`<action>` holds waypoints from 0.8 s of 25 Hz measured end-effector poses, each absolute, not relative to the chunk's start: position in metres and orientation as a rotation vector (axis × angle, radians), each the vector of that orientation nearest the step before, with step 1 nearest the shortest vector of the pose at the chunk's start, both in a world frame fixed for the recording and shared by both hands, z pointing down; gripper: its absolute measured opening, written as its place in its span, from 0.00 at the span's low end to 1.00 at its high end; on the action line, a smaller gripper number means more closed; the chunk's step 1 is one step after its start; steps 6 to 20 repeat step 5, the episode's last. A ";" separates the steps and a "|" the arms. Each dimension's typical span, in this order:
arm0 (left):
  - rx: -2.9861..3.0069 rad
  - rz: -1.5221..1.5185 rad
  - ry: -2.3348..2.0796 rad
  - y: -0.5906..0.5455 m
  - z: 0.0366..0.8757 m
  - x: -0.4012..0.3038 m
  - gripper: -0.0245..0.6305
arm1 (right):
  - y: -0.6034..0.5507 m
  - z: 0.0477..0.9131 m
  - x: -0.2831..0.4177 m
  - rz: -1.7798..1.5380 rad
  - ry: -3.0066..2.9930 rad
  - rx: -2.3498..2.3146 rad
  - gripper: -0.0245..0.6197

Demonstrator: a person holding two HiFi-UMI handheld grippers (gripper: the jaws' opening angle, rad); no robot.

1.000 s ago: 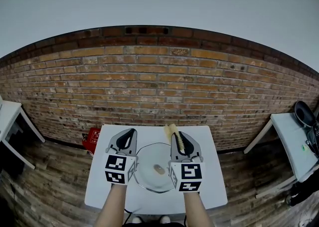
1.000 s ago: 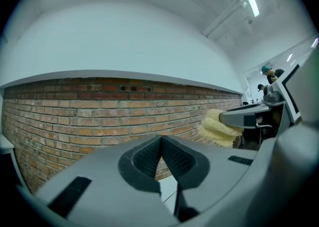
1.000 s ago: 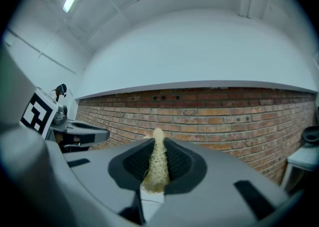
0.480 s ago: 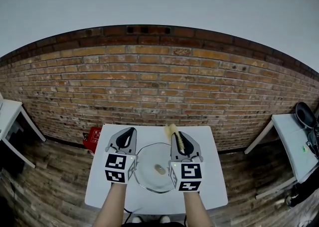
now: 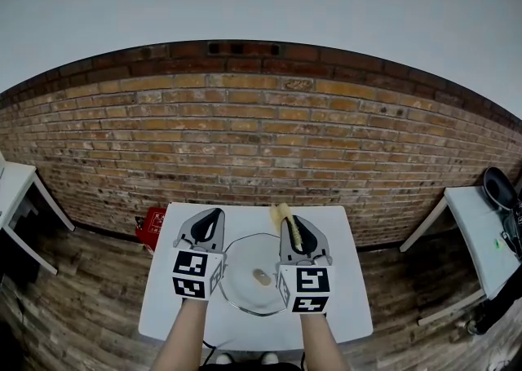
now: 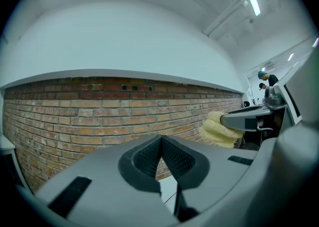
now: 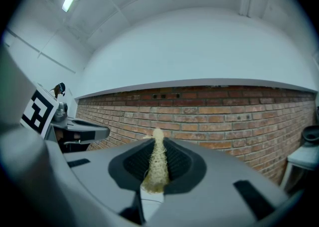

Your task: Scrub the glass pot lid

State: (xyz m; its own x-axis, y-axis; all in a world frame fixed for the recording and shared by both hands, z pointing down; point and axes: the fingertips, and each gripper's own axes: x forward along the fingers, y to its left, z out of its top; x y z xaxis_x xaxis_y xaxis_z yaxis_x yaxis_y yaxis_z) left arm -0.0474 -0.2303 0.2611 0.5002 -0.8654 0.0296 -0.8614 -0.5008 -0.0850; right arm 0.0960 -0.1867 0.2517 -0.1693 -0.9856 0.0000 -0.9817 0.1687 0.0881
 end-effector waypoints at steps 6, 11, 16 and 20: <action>-2.674 -0.115 1.541 -0.231 0.263 -0.047 0.05 | -0.188 0.255 0.097 -0.092 -2.351 1.986 0.13; -2.674 -0.115 1.541 -0.231 0.263 -0.047 0.05 | -0.188 0.255 0.097 -0.092 -2.351 1.986 0.13; -2.674 -0.115 1.541 -0.231 0.263 -0.047 0.05 | -0.188 0.255 0.097 -0.092 -2.351 1.986 0.13; -2.674 -0.115 1.541 -0.231 0.263 -0.047 0.05 | -0.188 0.255 0.097 -0.092 -2.351 1.986 0.13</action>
